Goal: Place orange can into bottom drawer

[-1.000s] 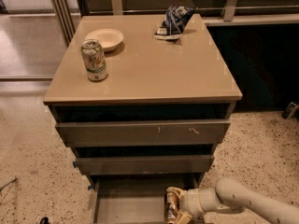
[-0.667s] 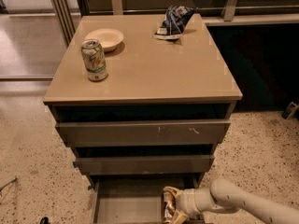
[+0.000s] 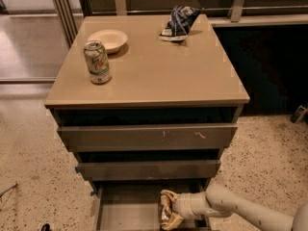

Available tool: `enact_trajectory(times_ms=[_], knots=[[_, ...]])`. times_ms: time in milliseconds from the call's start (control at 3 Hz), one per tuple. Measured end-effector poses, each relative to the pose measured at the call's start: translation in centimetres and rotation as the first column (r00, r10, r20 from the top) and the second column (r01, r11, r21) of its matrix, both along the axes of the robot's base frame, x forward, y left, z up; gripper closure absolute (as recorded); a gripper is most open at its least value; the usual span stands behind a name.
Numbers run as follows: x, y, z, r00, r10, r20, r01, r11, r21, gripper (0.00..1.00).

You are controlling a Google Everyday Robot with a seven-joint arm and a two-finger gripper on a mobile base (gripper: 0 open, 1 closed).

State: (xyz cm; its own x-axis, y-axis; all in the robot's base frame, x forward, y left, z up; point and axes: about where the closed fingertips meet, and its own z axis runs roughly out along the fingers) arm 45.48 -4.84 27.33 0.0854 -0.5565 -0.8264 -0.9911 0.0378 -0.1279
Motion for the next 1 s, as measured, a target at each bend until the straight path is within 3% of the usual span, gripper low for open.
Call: enact_trajectory(times_ms=[1000], knots=[[4.0, 2.8, -6.8, 0.9999, -0.008, 0.015, 0.007, 0.999, 0.038, 1.00]])
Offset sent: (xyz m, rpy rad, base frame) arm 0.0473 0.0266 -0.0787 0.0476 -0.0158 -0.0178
